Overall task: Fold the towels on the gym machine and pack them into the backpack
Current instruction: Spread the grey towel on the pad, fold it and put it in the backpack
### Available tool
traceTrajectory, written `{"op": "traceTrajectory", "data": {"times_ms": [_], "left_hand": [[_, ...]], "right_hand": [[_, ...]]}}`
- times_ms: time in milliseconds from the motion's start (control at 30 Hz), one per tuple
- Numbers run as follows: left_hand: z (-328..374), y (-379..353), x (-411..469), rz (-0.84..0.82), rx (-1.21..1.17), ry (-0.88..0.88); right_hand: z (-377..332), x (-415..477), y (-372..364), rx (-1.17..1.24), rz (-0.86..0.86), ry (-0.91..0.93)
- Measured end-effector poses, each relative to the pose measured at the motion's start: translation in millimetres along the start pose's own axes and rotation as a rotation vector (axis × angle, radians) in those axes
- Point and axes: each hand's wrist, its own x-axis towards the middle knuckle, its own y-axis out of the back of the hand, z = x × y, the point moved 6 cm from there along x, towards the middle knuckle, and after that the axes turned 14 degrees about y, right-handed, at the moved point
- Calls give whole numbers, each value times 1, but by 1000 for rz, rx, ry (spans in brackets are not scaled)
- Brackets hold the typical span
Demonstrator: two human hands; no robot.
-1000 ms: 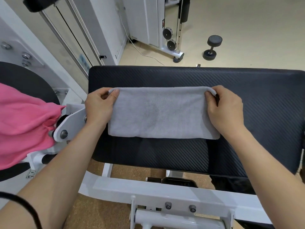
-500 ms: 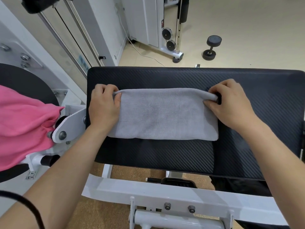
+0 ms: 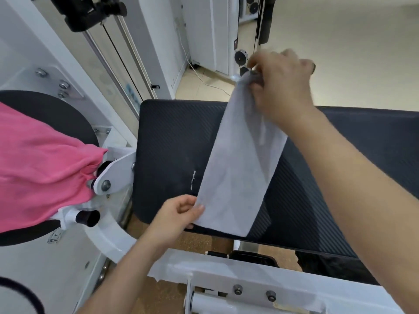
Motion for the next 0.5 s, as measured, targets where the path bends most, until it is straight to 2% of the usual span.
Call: {"op": "traceTrajectory", "data": {"times_ms": [100, 167, 233, 333, 400, 500], "left_hand": [[-36, -22, -7, 94, -168, 85], [-48, -28, -11, 132, -230, 97], [-51, -29, -14, 159, -225, 53], [-46, -24, -15, 204, -157, -23], [-43, -21, -15, 198, -179, -25], [-42, -26, -13, 45, -474, 28]], "right_hand": [[-46, -18, -47, -12, -154, 156], [-58, -58, -63, -5, -183, 197], [-65, -105, -63, 98, -160, 197], [-85, -172, -57, 239, -240, 191], [-82, -208, -50, 327, -210, 14], [-62, -253, -49, 637, -129, -607]]}}
